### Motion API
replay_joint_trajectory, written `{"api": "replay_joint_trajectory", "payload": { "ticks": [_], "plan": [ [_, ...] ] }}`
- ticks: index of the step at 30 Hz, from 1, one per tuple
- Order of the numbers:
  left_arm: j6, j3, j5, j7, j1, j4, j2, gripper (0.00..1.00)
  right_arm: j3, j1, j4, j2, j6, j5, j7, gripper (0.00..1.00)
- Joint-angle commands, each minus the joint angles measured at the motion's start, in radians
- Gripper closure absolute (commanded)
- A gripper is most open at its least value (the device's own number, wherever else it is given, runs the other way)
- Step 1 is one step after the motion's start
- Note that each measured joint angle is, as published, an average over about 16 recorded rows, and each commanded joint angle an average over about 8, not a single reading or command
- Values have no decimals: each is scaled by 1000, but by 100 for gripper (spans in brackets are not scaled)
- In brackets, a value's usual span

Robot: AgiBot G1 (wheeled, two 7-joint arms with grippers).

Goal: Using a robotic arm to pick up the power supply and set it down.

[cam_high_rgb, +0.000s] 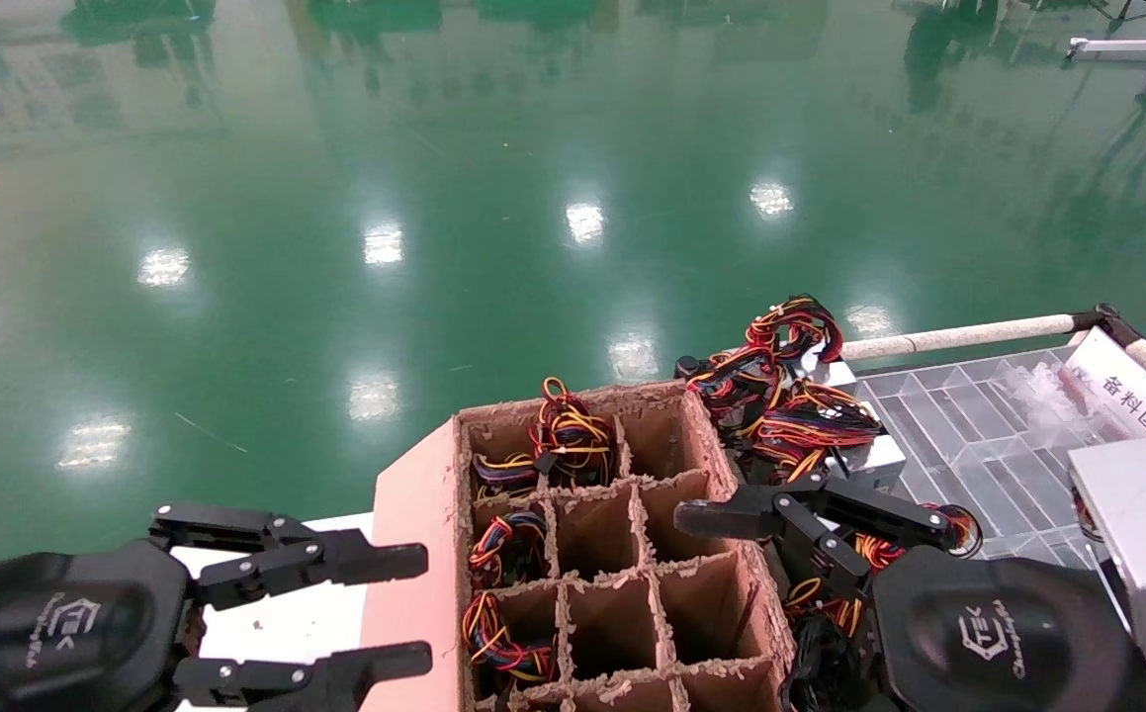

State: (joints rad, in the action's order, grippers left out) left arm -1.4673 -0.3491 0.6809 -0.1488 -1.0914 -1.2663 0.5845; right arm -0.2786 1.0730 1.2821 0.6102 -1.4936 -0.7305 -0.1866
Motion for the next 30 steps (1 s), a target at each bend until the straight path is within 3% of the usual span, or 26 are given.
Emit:
{"api": "replay_joint_trajectory", "payload": {
  "ticks": [1, 12, 13, 19, 21, 30],
  "plan": [
    [0, 0, 0, 0, 0, 0, 0, 100, 0, 0, 0, 0, 0, 0, 0, 0],
    [0, 0, 0, 0, 0, 0, 0, 97, -1, 2, -1, 0, 4, -6, 2, 0],
    [0, 0, 0, 0, 0, 0, 0, 91, -3, 4, -2, 2, 9, -14, 4, 0],
    [0, 0, 0, 0, 0, 0, 0, 16, -48, 58, -22, 58, 103, -160, 22, 0],
    [0, 0, 0, 0, 0, 0, 0, 0, -74, 89, -36, 93, 144, -226, 23, 0],
    [0, 0, 0, 0, 0, 0, 0, 0, -170, 200, -152, 260, 309, -457, 42, 0]
  ]
}}
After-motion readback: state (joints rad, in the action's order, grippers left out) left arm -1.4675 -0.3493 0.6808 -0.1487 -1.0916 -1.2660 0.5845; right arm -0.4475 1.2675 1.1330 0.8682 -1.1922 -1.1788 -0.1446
